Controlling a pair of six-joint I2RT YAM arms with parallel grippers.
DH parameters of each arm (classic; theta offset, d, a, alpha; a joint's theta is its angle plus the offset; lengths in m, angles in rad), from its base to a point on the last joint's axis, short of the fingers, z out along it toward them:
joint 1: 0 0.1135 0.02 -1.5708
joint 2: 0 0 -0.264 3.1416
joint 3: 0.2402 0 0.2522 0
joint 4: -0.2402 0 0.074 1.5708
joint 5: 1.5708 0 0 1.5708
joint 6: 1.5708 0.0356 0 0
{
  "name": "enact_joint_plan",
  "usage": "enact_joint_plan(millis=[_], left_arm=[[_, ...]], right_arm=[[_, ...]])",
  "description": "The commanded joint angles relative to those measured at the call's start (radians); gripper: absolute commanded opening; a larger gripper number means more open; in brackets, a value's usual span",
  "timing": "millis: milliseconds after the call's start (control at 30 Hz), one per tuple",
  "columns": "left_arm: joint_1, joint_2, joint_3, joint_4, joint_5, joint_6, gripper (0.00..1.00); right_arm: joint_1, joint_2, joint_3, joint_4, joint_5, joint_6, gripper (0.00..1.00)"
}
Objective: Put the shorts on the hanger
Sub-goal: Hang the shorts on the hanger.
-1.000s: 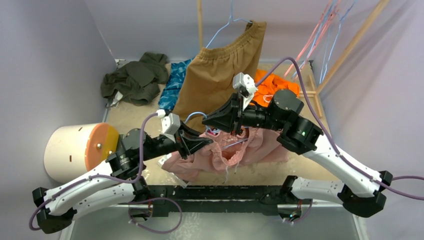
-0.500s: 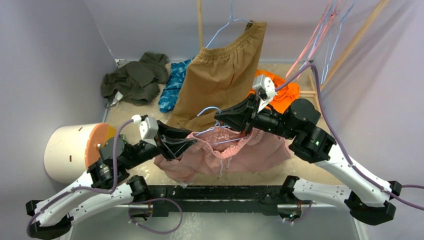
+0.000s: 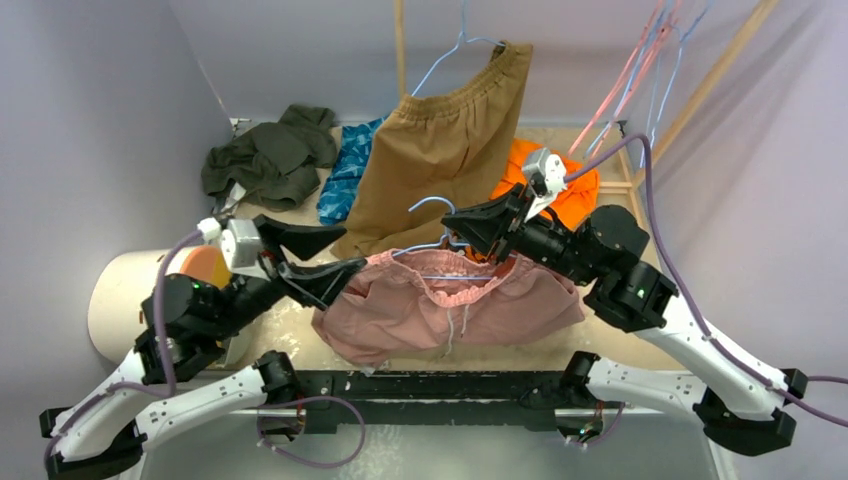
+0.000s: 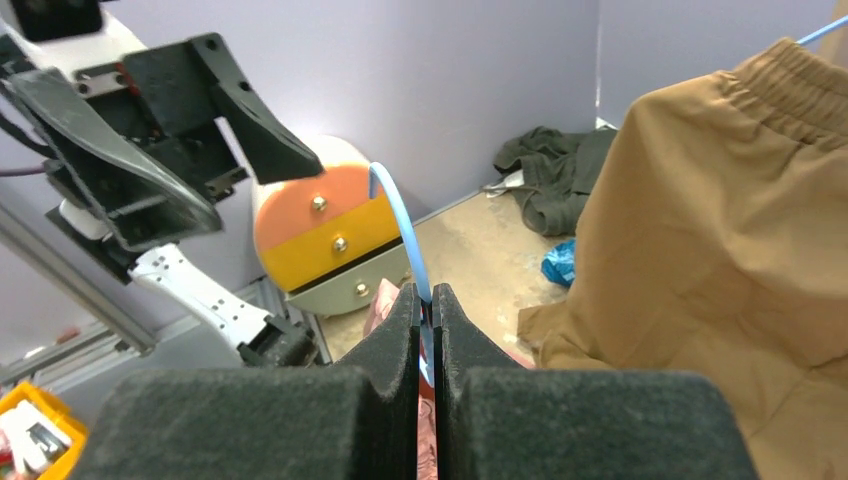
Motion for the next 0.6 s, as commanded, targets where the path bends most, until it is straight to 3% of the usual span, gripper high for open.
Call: enact_joint_plan(millis=[0, 167, 333, 567], left_arm=[[0.003, 0.026, 0.072, 0.027, -0.055, 0.004, 0.65], [0.003, 0.086, 0.066, -0.01, 0.012, 0.034, 0.62], [0.003, 0.255, 0.198, -0.063, 0.092, 0.04, 0.58], [0.001, 0.407, 0.096, 0.288, 0.387, -0.202, 0.55]], right_arm=[[-0.004, -0.038, -0.009, 0.119, 0.094, 0.017, 0.0], [-0.004, -0.064, -0.024, 0.115, 0.152, 0.017, 0.0], [-0.004, -0.096, -0.043, 0.101, 0.22, 0.021, 0.0], [-0.004, -0.124, -0.086, 0.131, 0.302, 0.098, 0.0]])
